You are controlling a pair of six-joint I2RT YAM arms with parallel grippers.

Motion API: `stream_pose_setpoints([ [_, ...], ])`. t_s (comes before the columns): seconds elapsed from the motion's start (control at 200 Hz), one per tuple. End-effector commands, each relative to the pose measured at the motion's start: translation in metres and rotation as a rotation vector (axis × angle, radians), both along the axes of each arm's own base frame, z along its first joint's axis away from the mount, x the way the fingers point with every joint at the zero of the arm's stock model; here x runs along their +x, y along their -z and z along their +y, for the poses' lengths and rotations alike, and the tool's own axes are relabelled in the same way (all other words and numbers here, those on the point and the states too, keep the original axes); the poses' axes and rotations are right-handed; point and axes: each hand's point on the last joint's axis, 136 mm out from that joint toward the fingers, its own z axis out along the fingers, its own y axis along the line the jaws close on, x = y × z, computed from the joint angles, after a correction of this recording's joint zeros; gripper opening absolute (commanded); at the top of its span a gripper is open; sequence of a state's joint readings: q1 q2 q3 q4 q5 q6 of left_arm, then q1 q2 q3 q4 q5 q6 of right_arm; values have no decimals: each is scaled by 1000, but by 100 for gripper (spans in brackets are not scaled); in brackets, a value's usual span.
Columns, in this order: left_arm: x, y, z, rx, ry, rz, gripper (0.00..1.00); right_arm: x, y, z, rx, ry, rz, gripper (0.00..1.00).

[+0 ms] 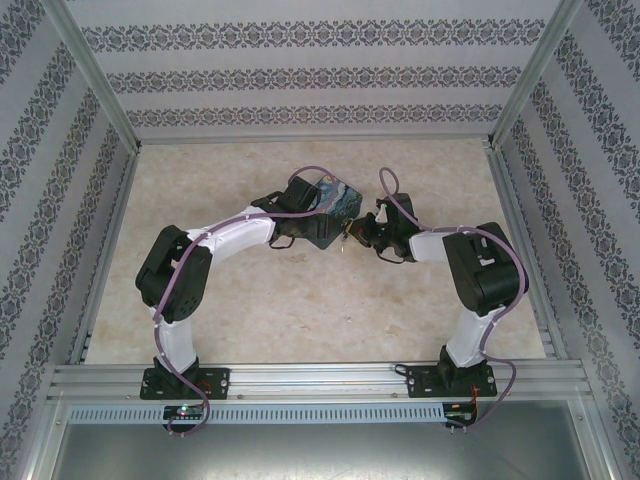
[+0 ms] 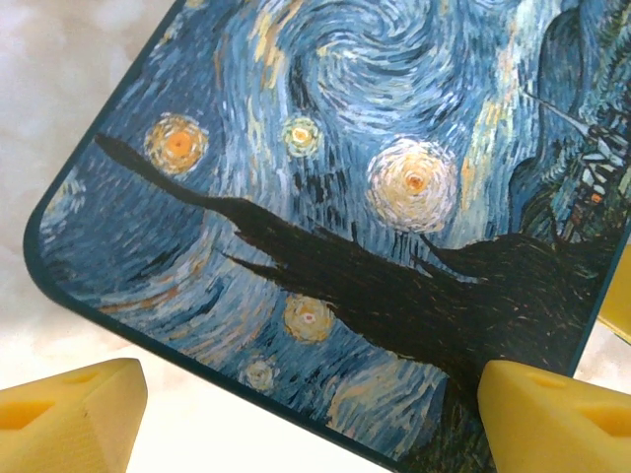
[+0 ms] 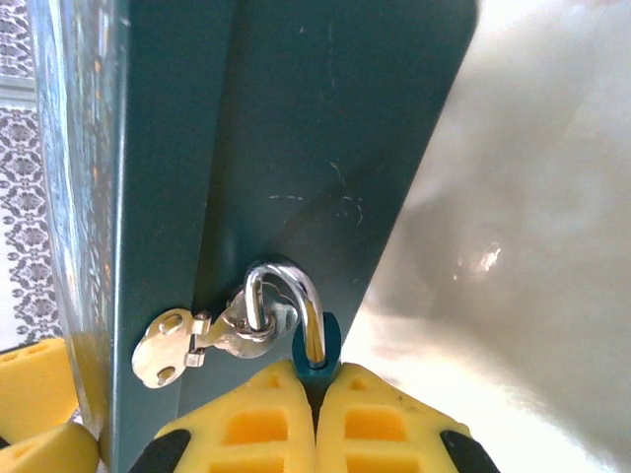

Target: Unlock the padlock with the key

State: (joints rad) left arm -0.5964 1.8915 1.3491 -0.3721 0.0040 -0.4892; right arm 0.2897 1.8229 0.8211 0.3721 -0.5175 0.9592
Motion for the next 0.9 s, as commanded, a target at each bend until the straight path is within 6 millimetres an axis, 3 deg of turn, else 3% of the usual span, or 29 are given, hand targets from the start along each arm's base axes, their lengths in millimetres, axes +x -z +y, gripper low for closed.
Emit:
stream_pose_setpoints([
  [0.0,-57,71,35,222,53,260,86,32,-12,-19,-13,106,-73,0],
  [0.245,-58,74,35,226,55,269,86,49,-18,-29,-8,123,-80,0],
  [0.515,-58,74,35,224,52,272,86,75,-28,-65,22,179,-76,0],
  [0.724,-53,63,30,200,55,251,90,61,-32,-83,20,201,-77,0],
  [0.894,-44,42,22,163,57,210,96,37,-34,-80,17,179,-80,0],
])
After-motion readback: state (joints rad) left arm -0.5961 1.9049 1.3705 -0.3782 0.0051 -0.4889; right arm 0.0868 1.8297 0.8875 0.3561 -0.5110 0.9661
